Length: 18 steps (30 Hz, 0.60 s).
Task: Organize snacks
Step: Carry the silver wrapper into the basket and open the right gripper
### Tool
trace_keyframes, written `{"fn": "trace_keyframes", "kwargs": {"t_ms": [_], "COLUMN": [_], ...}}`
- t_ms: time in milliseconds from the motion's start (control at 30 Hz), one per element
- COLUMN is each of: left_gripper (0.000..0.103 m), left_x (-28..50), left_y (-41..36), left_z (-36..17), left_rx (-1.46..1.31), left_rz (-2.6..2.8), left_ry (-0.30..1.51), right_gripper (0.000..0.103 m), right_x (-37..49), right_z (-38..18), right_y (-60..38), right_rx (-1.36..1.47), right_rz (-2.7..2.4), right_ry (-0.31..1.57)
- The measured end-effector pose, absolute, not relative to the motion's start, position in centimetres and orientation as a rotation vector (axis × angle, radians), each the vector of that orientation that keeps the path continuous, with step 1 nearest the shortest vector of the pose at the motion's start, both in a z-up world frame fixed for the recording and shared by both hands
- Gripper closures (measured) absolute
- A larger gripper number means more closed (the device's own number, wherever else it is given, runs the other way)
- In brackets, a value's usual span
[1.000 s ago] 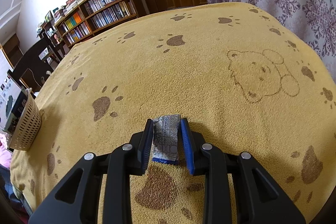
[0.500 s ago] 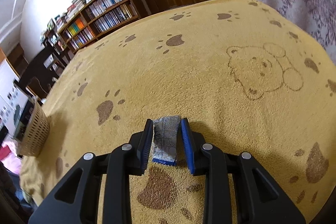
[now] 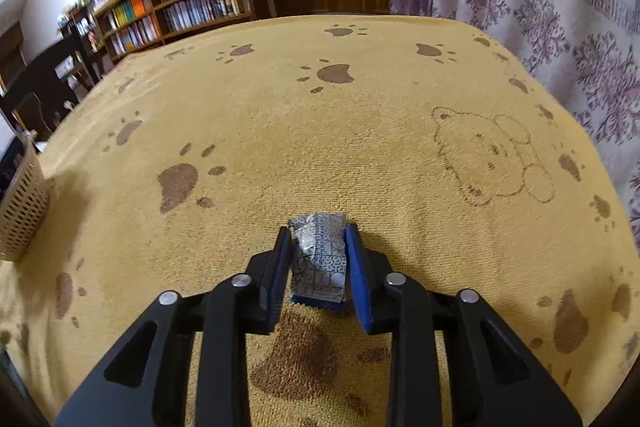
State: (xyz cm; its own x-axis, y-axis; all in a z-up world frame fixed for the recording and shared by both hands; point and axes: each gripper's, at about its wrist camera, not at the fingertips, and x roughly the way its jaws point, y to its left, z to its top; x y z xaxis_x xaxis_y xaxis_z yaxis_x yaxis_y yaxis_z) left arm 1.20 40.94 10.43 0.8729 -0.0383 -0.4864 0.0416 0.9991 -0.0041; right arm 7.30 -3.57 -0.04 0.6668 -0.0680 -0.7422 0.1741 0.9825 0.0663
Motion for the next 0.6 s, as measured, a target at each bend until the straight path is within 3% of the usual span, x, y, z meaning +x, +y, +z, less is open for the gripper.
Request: {"fn": "trace_keyframes", "kwargs": {"t_ms": [100, 267, 600], "left_gripper": [0.022, 0.021, 0.015], "left_x": [0.8, 0.8, -0.5], "left_y": [41.3, 41.8, 42.2], "left_z": [10.5, 10.2, 10.8], "left_rx": [0.017, 0.015, 0.038], "left_rz": [-0.024, 0.003, 0.035], "left_ry": [0.485, 0.485, 0.425], "right_gripper": [0.078, 0.078, 0.078], "right_x": [7.3, 7.1, 6.8], "right_z": [0.1, 1.4, 10.1], "right_y": [-2.9, -1.8, 9.5], "right_rx": [0.096, 0.151, 0.096], "right_rz": [-0.167, -0.128, 0.173], "right_ry": [0.837, 0.836, 0.698]}}
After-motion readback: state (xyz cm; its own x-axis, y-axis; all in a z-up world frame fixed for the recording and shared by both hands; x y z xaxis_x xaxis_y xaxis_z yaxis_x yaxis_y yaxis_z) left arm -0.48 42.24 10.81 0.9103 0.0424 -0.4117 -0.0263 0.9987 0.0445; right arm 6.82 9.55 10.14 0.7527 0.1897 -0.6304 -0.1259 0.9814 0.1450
